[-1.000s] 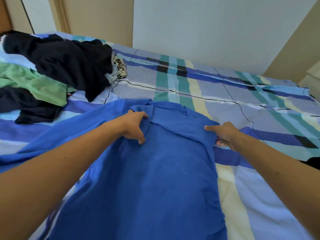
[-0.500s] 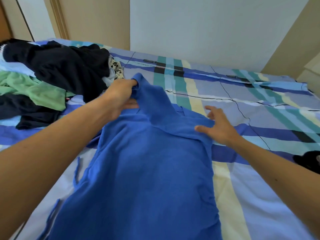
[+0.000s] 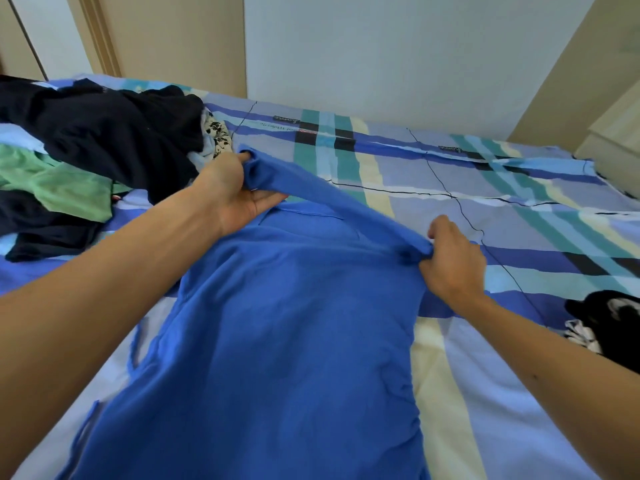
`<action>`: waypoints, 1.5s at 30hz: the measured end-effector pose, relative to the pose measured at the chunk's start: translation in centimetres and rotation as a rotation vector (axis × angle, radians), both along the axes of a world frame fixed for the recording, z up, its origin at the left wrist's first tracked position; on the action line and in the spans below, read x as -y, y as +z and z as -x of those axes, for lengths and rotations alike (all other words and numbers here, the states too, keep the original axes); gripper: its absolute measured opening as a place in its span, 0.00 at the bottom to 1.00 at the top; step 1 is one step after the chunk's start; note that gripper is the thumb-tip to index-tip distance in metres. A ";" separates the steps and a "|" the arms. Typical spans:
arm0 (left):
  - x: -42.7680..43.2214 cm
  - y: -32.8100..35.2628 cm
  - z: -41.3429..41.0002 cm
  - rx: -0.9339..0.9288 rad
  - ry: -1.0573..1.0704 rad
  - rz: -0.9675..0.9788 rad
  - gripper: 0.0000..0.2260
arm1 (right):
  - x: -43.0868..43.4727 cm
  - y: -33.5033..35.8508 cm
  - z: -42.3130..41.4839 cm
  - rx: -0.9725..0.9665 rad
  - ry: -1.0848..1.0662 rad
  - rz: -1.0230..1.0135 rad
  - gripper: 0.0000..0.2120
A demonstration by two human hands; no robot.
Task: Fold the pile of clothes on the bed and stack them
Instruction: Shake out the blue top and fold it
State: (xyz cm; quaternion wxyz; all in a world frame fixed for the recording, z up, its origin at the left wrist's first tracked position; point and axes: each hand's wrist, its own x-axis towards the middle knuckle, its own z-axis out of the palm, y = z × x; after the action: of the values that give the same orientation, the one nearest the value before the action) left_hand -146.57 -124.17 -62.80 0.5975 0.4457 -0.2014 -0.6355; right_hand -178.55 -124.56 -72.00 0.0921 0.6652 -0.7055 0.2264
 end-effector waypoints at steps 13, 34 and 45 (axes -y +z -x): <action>-0.8 -8.1 -0.5 0.665 -0.143 -0.201 0.33 | -3.6 -3.4 2.8 0.072 0.206 0.025 0.18; -1.4 -10.5 -5.3 1.486 -0.062 0.002 0.15 | -3.6 0.6 -4.0 0.067 0.461 -0.279 0.21; -6.3 -8.7 -16.8 1.783 -0.443 -0.132 0.28 | -6.1 -0.7 -18.6 -0.029 0.730 -0.438 0.24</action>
State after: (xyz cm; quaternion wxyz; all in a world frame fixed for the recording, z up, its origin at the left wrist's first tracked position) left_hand -129.77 -117.86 -71.46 0.0594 0.7549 -0.6314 -0.1670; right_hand -159.92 -118.42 -72.68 -0.1280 0.8784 -0.4536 0.0795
